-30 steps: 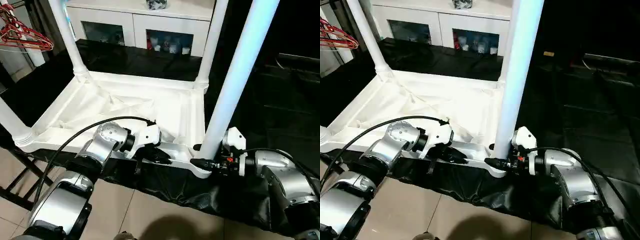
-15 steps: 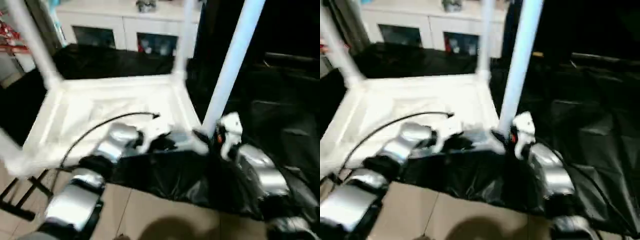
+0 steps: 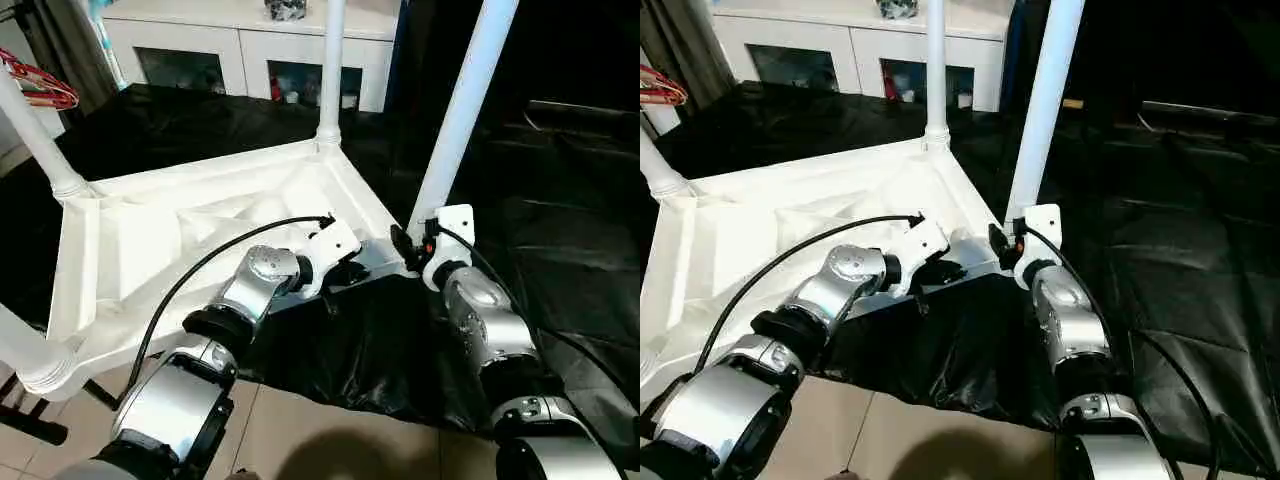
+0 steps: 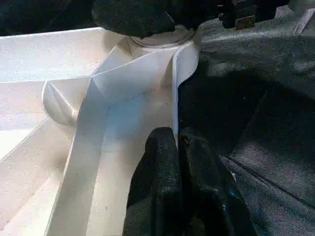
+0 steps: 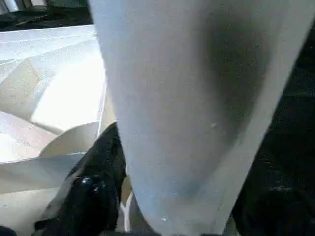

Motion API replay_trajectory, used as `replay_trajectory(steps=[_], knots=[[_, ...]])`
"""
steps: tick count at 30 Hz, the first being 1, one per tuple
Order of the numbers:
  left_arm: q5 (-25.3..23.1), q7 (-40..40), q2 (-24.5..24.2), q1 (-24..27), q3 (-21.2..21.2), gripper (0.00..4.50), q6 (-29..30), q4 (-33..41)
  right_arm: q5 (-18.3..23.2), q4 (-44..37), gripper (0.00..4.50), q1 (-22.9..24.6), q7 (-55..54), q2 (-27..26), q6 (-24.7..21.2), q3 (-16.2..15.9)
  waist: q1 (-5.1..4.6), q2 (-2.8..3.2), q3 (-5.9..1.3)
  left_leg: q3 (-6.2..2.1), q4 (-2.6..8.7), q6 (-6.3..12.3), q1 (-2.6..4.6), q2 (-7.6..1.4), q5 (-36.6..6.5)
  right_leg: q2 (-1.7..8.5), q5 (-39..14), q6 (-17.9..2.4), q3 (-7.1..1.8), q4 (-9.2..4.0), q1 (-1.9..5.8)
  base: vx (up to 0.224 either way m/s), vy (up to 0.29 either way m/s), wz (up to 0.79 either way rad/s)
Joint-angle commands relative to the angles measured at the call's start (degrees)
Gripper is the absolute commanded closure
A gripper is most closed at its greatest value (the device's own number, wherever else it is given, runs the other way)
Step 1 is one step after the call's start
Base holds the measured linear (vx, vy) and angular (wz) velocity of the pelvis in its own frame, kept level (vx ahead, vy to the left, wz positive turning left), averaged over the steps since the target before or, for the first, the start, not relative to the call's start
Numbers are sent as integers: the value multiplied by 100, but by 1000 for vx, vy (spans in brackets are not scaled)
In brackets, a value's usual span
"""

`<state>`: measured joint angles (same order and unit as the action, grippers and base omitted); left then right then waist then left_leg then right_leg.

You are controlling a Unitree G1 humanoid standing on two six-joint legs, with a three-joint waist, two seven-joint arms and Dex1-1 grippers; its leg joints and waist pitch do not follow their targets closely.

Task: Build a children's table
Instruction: Rotate leg to tighten

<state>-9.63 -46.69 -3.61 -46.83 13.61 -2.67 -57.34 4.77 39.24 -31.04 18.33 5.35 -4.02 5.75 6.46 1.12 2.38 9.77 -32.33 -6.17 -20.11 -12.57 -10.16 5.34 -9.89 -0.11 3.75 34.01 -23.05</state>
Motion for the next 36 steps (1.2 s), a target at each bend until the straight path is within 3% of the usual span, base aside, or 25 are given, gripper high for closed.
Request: replay_trajectory(steps=[1,5,7,11,13,14,15,18,21,36], knots=[[73,-15,209,-299,93,450,-362,193,-25,99,133,291,645,-212,-194,-648,14,-16,-336,37,368,221,-15,12,-1377,229,-1153,-1112,-178,-413,324,0,0,0],[34,-183,19,-277,121,450,-524,150,59,-671,133,757,1372,349,-148,-759,53,-35,-348,45,338,320,-6,3,-1228,216,-811,-1122,-185,-390,341,0,0,0],[6,-284,-74,-267,137,450,-589,121,192,-1158,133,1085,1948,710,-65,-769,64,-65,-349,44,326,466,-50,5,-1064,217,-466,-1194,-181,-349,367,0,0,0],[-19,-442,-193,-256,140,450,-718,64,481,-1752,133,1568,2721,1332,-133,-624,78,-89,-331,57,307,564,-58,9,-1070,226,-757,-1184,-171,-391,367,0,0,0],[-6,-553,-253,-251,149,450,-809,31,705,-2073,133,1873,3130,1730,-312,-487,113,-88,-330,50,306,627,-56,-8,-1133,230,-951,-1157,-165,-410,366,0,0,0],[6,-607,-265,-257,156,450,-858,8,763,-2186,133,1981,3242,1866,-341,-438,116,-5,-337,50,303,620,-46,-16,-1138,233,-960,-1182,-170,-410,346,0,0,0],[14,-643,-274,-262,160,450,-881,-11,809,-2273,133,2066,3316,1970,-360,-384,117,-48,-342,57,290,597,-55,-13,-1116,221,-896,-1196,-166,-404,353,0,0,0],[24,-839,-314,-250,206,450,-993,-49,1013,-2592,133,2328,3500,2204,-515,-193,142,-29,-340,57,272,609,-68,0,-972,215,-813,-1199,-161,-397,357,0,0,0],[24,-841,-314,-250,207,450,-995,-50,1016,-2597,133,2333,3503,2207,-517,-190,183,-25,-344,57,265,611,-66,-11,-917,225,-818,-1221,-157,-385,341,0,0,0],[24,-841,-314,-250,207,450,-995,-50,1016,-2597,133,2333,3503,2207,-517,-190,187,-28,-355,51,250,583,-71,-4,-877,222,-682,-1264,-148,-360,355,0,0,0]])
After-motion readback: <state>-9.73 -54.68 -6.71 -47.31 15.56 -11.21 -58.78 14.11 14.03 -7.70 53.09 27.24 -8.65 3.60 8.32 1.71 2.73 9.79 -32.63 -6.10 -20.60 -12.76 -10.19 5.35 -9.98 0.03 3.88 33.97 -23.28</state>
